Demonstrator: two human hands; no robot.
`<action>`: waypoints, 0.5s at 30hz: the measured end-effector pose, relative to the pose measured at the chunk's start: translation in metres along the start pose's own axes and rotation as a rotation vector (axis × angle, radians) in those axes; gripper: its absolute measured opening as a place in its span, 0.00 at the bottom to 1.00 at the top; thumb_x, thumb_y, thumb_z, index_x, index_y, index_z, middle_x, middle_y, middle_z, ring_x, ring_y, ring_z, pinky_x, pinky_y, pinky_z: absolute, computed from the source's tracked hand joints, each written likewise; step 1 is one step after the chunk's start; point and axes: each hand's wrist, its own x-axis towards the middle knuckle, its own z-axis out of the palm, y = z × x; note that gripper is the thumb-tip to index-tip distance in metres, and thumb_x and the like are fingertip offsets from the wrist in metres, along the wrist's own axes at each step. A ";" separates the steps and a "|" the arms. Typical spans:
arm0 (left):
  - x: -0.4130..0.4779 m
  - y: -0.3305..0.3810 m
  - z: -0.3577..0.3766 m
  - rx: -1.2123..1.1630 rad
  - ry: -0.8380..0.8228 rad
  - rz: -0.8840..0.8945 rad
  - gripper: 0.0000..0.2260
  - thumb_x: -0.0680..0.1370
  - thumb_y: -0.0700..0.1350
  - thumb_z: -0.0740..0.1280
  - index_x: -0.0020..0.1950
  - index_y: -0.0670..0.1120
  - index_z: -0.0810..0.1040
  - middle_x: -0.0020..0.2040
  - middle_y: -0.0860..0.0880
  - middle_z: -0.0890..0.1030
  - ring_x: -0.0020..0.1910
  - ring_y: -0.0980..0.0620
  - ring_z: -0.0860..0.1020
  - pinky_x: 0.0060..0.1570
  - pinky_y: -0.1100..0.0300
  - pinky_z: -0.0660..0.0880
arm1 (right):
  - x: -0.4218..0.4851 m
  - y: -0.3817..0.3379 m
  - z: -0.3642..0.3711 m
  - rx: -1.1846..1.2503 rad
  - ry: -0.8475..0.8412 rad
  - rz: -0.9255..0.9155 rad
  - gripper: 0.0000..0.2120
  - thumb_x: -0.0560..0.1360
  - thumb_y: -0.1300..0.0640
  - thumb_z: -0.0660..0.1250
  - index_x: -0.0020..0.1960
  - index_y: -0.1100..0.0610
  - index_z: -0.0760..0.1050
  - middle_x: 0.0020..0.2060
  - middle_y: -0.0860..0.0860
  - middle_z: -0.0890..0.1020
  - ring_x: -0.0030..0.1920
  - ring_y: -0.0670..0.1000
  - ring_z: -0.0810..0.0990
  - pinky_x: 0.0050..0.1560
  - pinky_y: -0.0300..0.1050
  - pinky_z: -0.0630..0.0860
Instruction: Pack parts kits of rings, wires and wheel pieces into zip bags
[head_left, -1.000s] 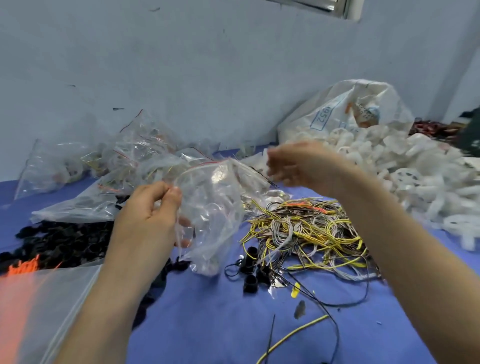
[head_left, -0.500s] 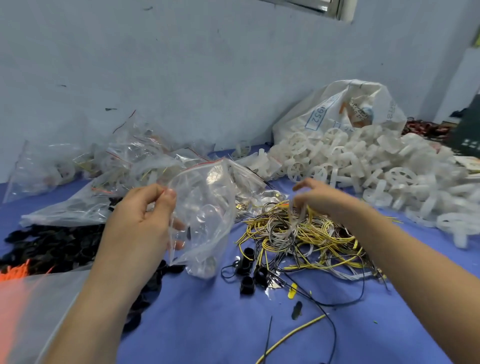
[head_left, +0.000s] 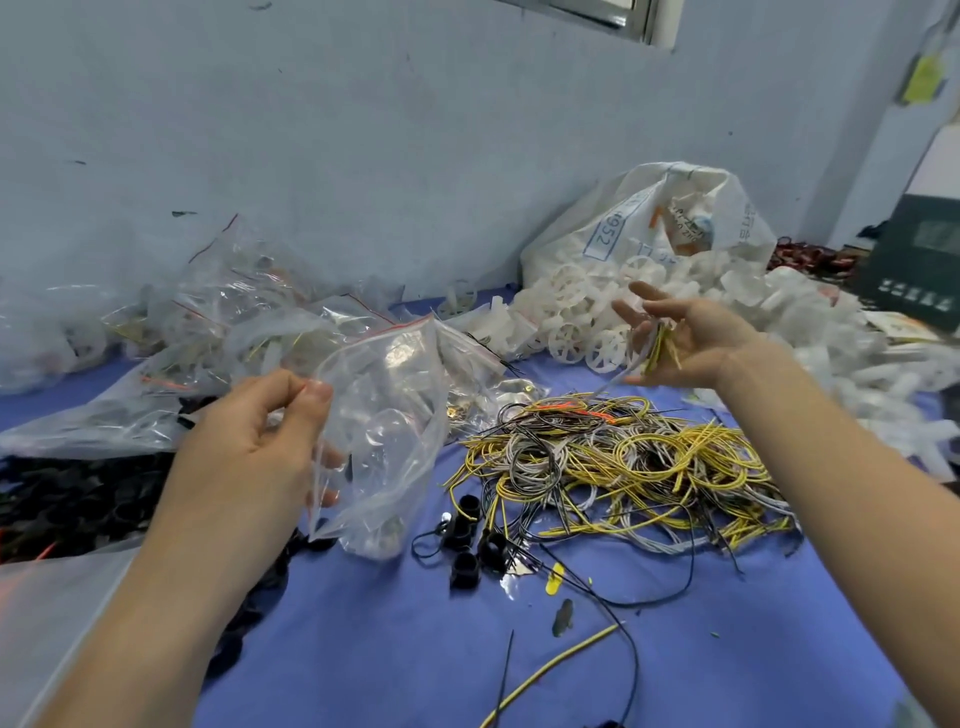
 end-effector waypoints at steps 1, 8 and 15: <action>0.000 -0.001 0.000 0.001 0.002 0.003 0.10 0.80 0.52 0.63 0.41 0.53 0.78 0.32 0.54 0.81 0.23 0.54 0.79 0.26 0.62 0.74 | 0.004 0.002 0.001 -0.163 0.045 -0.091 0.13 0.78 0.62 0.60 0.53 0.46 0.78 0.49 0.49 0.85 0.24 0.42 0.74 0.53 0.56 0.72; 0.003 -0.005 0.001 -0.018 -0.009 -0.003 0.10 0.79 0.51 0.64 0.39 0.51 0.78 0.31 0.51 0.81 0.22 0.52 0.79 0.21 0.66 0.73 | 0.060 0.033 0.006 -1.625 0.265 -0.525 0.17 0.75 0.66 0.62 0.59 0.52 0.78 0.57 0.53 0.82 0.56 0.55 0.79 0.53 0.46 0.76; 0.003 -0.007 0.002 -0.009 -0.033 -0.007 0.09 0.77 0.55 0.64 0.41 0.54 0.79 0.30 0.45 0.80 0.21 0.47 0.78 0.25 0.66 0.74 | 0.096 0.087 -0.006 -1.844 0.019 -0.365 0.18 0.76 0.62 0.64 0.63 0.49 0.76 0.61 0.50 0.79 0.61 0.54 0.76 0.57 0.52 0.75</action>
